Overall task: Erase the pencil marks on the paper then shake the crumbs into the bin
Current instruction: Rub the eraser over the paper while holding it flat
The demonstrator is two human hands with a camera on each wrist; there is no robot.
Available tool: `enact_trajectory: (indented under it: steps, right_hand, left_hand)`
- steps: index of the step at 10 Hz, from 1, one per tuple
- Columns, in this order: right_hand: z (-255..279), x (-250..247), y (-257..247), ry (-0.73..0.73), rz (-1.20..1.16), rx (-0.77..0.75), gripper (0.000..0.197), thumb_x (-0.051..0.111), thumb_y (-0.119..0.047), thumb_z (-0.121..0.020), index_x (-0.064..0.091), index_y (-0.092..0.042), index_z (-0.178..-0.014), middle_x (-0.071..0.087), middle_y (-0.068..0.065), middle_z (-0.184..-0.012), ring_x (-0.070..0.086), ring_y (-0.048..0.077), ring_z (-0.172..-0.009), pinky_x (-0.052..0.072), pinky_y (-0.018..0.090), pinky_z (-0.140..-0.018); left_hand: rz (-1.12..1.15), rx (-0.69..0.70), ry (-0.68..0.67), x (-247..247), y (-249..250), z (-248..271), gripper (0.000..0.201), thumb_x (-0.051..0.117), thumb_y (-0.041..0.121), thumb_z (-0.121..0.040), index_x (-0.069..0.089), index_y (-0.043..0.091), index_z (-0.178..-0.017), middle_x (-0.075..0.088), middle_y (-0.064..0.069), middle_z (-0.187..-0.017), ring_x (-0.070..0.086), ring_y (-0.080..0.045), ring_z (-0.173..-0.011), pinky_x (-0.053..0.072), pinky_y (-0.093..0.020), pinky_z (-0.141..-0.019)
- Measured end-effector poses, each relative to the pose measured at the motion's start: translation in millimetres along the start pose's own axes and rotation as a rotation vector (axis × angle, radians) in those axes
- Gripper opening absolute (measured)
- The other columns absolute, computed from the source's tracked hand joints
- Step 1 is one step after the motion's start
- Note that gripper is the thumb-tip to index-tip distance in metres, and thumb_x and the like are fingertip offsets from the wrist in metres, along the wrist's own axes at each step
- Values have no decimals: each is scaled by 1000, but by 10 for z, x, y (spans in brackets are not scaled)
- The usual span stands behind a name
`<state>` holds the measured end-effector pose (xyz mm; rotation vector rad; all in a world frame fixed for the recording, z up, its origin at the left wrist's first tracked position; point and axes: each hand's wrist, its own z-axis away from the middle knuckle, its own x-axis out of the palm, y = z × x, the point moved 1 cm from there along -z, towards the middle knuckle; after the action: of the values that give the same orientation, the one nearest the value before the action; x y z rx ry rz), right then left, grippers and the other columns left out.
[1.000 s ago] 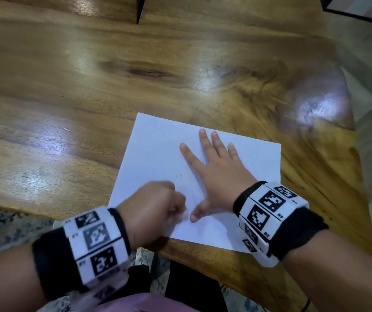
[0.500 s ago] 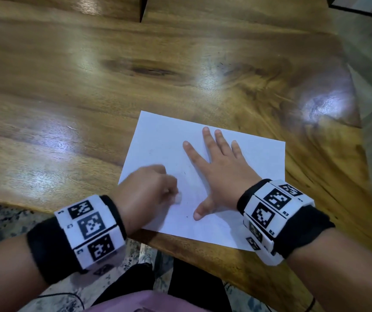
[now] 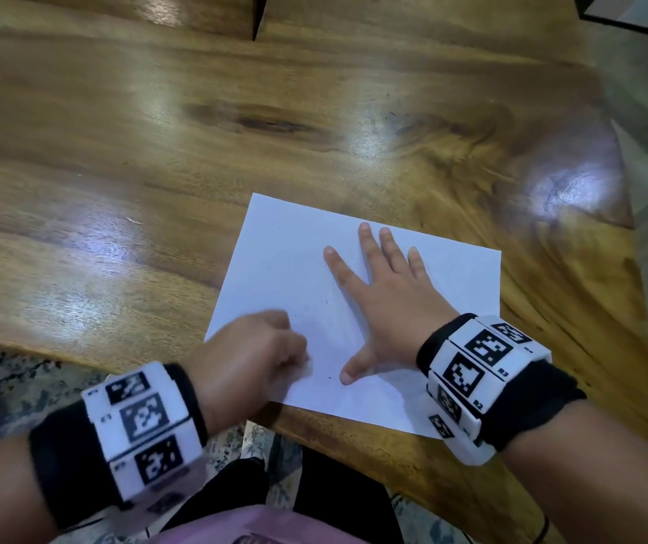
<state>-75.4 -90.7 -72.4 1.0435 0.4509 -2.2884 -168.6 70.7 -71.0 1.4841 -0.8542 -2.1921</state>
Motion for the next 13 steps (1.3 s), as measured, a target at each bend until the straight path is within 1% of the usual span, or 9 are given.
enact_trajectory:
  steps: [1, 2, 4, 5, 6, 7, 9, 11, 13]
  right_hand:
    - [-1, 2, 6, 5, -6, 1, 142, 74, -70, -54, -30, -31, -143, -43, 15, -145, -36, 35, -135, -9, 56, -114]
    - [-8, 5, 5, 12, -9, -1, 143, 75, -69, -54, -29, -31, -143, -43, 16, -145, -36, 35, -136, -9, 56, -114]
    - [-11, 9, 4, 6, -7, 1, 143, 75, -70, -54, -30, -31, -142, -44, 15, -144, -36, 35, -135, -9, 57, -114]
    - [-12, 5, 5, 6, -6, -2, 142, 75, -69, -54, -30, -31, -143, -43, 16, -145, -36, 36, -136, -9, 57, -114]
    - [-7, 6, 6, 5, -6, -3, 142, 75, -69, -55, -31, -31, -142, -44, 15, -144, -36, 35, -135, -9, 57, -114]
    - [-13, 14, 11, 1, -5, -5, 142, 74, -70, -55, -32, -31, -142, -44, 15, -144, -37, 35, -135, -9, 57, -114]
    - [-17, 17, 17, 6, -18, -10, 142, 75, -69, -55, -31, -31, -142, -44, 15, -144, -38, 35, -135, -10, 57, -114]
    - [-12, 17, 17, 12, -34, -14, 142, 75, -68, -55, -31, -31, -142, -46, 14, -143, -40, 35, -133, -12, 57, -113]
    - [-8, 62, 53, 57, -110, -54, 141, 77, -65, -56, -29, -32, -142, -47, 11, -143, -42, 29, -133, -17, 50, -113]
  left_hand:
    - [-4, -4, -87, -8, 13, 39, 23, 54, 37, -75, 68, 18, -71, 58, -1, -73, 61, -18, -64, 48, -23, -60]
    - [-39, -57, 150, -179, -185, -83, 20, 61, 32, -69, 70, 14, -67, 61, -3, -68, 62, -23, -60, 51, -30, -58]
    - [9, -27, -112, 1, -68, 62, 9, 65, 26, -79, 68, 19, -74, 55, 8, -77, 59, -7, -68, 47, -19, -66]
    - [-46, -48, 57, -148, -184, -51, 17, 64, 31, -71, 70, 16, -70, 62, -2, -74, 64, -21, -65, 53, -34, -62]
    - [-24, -27, 96, -133, -193, -34, 18, 64, 31, -71, 68, 14, -66, 61, 0, -69, 62, -19, -60, 51, -29, -59]
    - [23, -32, -88, -65, -136, 89, 11, 68, 27, -75, 66, 20, -67, 57, 8, -73, 61, -10, -62, 45, -20, -61]
    - [-86, -74, 190, -305, -263, -173, 21, 63, 31, -67, 69, 11, -65, 63, -5, -65, 58, -20, -57, 38, -20, -57]
    - [-21, -55, 40, -77, -64, -48, 27, 55, 39, -72, 67, 15, -67, 62, -2, -72, 64, -19, -64, 49, -30, -59]
    - [-42, -62, 92, -159, -53, -163, 16, 60, 32, -71, 62, 17, -63, 56, 2, -66, 52, -12, -54, 41, -24, -52]
